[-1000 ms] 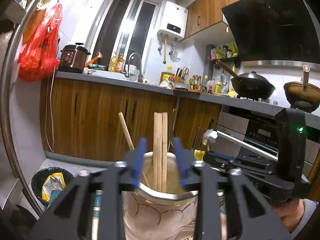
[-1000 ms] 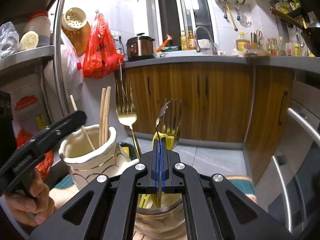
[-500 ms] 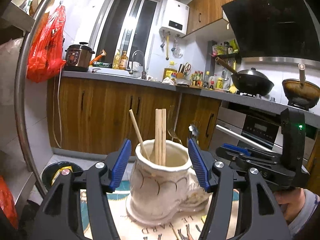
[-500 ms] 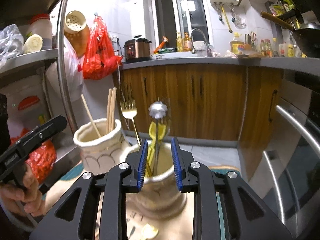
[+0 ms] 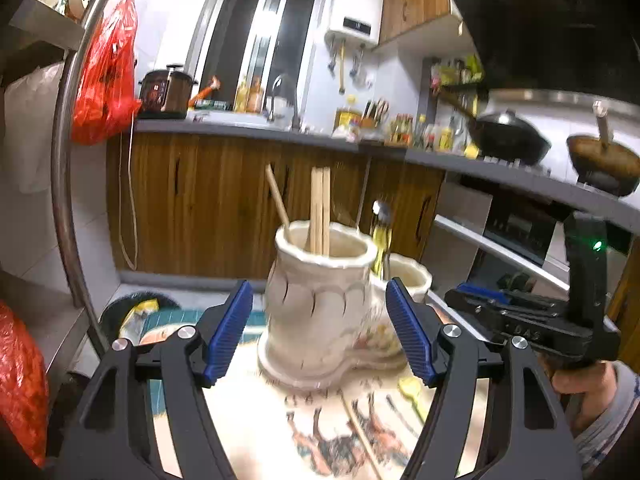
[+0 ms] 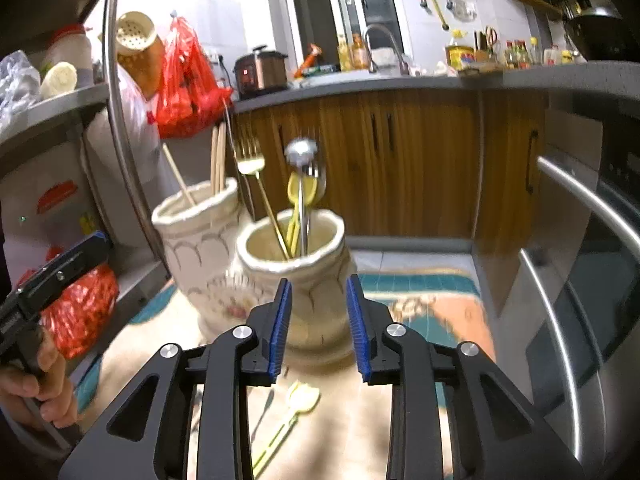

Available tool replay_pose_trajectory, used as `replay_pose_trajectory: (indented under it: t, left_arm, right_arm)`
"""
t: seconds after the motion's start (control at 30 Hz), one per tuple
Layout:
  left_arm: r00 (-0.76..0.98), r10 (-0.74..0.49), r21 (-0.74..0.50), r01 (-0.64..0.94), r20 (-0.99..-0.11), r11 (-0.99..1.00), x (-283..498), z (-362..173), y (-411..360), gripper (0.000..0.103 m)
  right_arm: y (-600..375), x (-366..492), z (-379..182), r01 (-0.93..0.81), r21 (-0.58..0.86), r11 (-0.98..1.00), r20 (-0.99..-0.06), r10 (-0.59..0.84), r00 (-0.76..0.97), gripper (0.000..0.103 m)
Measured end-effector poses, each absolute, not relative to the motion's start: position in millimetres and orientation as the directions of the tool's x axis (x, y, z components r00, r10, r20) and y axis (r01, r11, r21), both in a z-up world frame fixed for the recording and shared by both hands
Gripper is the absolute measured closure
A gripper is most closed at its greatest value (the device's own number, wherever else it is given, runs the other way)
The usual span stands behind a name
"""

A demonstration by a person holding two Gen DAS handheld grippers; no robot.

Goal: Organize utensils
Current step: 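Move the left tool back to the chopsticks while the right tool moves to the yellow utensil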

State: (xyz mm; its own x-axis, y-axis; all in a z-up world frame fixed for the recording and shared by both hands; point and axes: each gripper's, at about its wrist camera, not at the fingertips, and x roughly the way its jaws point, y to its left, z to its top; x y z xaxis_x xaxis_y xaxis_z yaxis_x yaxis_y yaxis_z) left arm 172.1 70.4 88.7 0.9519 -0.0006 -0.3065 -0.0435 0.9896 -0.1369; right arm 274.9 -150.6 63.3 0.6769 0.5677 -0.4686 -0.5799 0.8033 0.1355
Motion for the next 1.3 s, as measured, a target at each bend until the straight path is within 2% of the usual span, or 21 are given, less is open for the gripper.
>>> replay_pose_trajectory:
  t: [0.13, 0.33, 0.77, 0.83, 0.87, 0.9, 1.0, 1.3]
  left_arm:
    - [0.911, 0.002, -0.115, -0.054, -0.413, 0.992, 177.5, 73.9, 65.2, 0.034]
    - [0.876, -0.003, -0.093, -0.047, -0.483, 0.995, 176.2, 58.0, 57.8, 0.034]
    - [0.72, -0.039, -0.019, 0.036, -0.693, 0.999, 186.8, 16.6, 32.2, 0.034]
    - [0.708, -0.042, -0.008, 0.05, -0.705, 0.999, 187.0, 13.3, 28.0, 0.036]
    - [0.695, -0.05, -0.008, 0.063, -0.718, 0.998, 187.3, 10.9, 25.7, 0.041]
    - [0.676, -0.062, -0.013, 0.077, -0.734, 0.997, 188.3, 8.0, 23.8, 0.051]
    - [0.621, -0.093, -0.033, 0.107, -0.778, 0.994, 191.1, -2.7, 21.1, 0.067]
    - [0.584, -0.081, -0.003, 0.133, -0.808, 0.991, 189.7, -13.8, 15.7, 0.068]
  right_arm:
    - [-148.8, 270.2, 52.7, -0.575, 0.131, 0.808, -0.526, 0.548, 0.65, 0.072]
    - [-147.1, 272.3, 31.6, -0.553, 0.139, 0.822, -0.647, 0.498, 0.578, 0.071]
    - [-135.6, 261.9, 12.9, -0.602, 0.127, 0.789, -0.736, 0.482, 0.476, 0.066]
    - [-130.8, 259.2, 9.3, -0.616, 0.124, 0.778, -0.748, 0.481, 0.458, 0.066]
    - [-128.8, 257.7, 7.7, -0.62, 0.121, 0.775, -0.752, 0.479, 0.452, 0.066]
    - [-126.4, 256.5, 5.4, -0.627, 0.117, 0.77, -0.759, 0.477, 0.444, 0.066]
    - [-121.4, 255.8, -0.8, -0.638, 0.116, 0.761, -0.777, 0.469, 0.419, 0.066]
    - [-112.7, 254.1, -10.1, -0.65, 0.094, 0.754, -0.8, 0.446, 0.402, 0.066]
